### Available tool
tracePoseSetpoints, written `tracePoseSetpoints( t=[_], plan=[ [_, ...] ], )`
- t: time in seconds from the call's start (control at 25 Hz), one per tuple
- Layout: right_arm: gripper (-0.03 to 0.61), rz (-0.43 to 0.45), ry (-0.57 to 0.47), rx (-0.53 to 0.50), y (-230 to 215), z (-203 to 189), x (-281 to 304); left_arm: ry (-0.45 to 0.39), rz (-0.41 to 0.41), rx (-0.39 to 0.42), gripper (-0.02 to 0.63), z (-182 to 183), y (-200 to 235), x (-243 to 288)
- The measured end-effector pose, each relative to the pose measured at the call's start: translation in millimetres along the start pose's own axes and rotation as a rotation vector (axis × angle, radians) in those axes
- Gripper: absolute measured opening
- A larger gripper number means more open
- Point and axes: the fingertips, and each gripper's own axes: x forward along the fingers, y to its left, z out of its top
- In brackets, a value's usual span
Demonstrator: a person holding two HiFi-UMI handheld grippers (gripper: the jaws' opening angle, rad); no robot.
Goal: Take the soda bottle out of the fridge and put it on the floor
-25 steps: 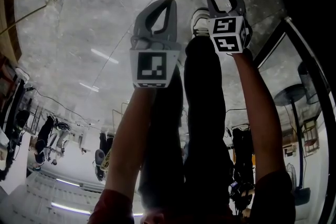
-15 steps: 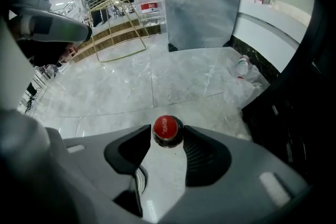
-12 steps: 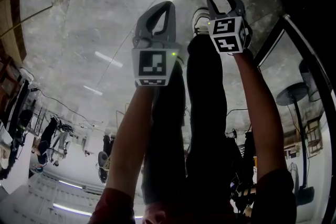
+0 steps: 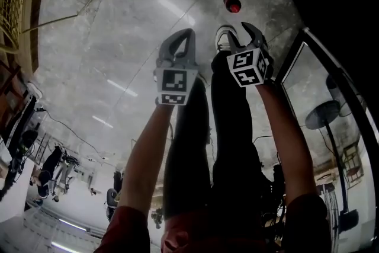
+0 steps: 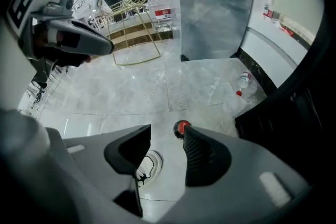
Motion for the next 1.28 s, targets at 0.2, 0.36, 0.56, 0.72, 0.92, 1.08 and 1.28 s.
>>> tracePoseSetpoints(
  t=[0.2, 0.36, 0.56, 0.72, 0.92, 1.08, 1.28],
  plan=[
    [0.178, 0.014, -0.014, -0.044, 25.4, 22.8, -53.7, 0.002, -0.013, 0.025, 0.000, 12.7, -8.5, -46.8],
    [0.178, -0.001, -0.038, -0.031, 39.6, 38.4, -97.1, -0.010, -0.009, 0.044, 0.000, 33.1, -16.2, -87.4],
    [0.178, -0.009, -0.031, -0.022, 60.1, 52.2, -158.1, -0.023, -0.004, 0.048, 0.000, 64.5, -28.2, -142.4],
    [0.178, -0.009, -0.029, -0.013, 93.3, 71.7, -217.7, -0.030, 0.009, 0.028, 0.000, 89.3, -30.5, -207.2],
    [0.178, -0.035, -0.046, -0.007, 99.5, 96.8, -286.3, -0.080, 0.021, 0.002, 0.000, 133.8, -44.8, -262.1],
    [0.178, -0.077, -0.076, 0.034, 99.7, 107.8, -341.9, -0.122, 0.038, -0.031, 0.000, 156.4, -59.2, -303.1],
    [0.178, -0.109, -0.129, 0.119, 107.7, 120.1, -400.5, -0.156, 0.038, -0.014, 0.000, 182.4, -68.5, -354.6]
  ],
)
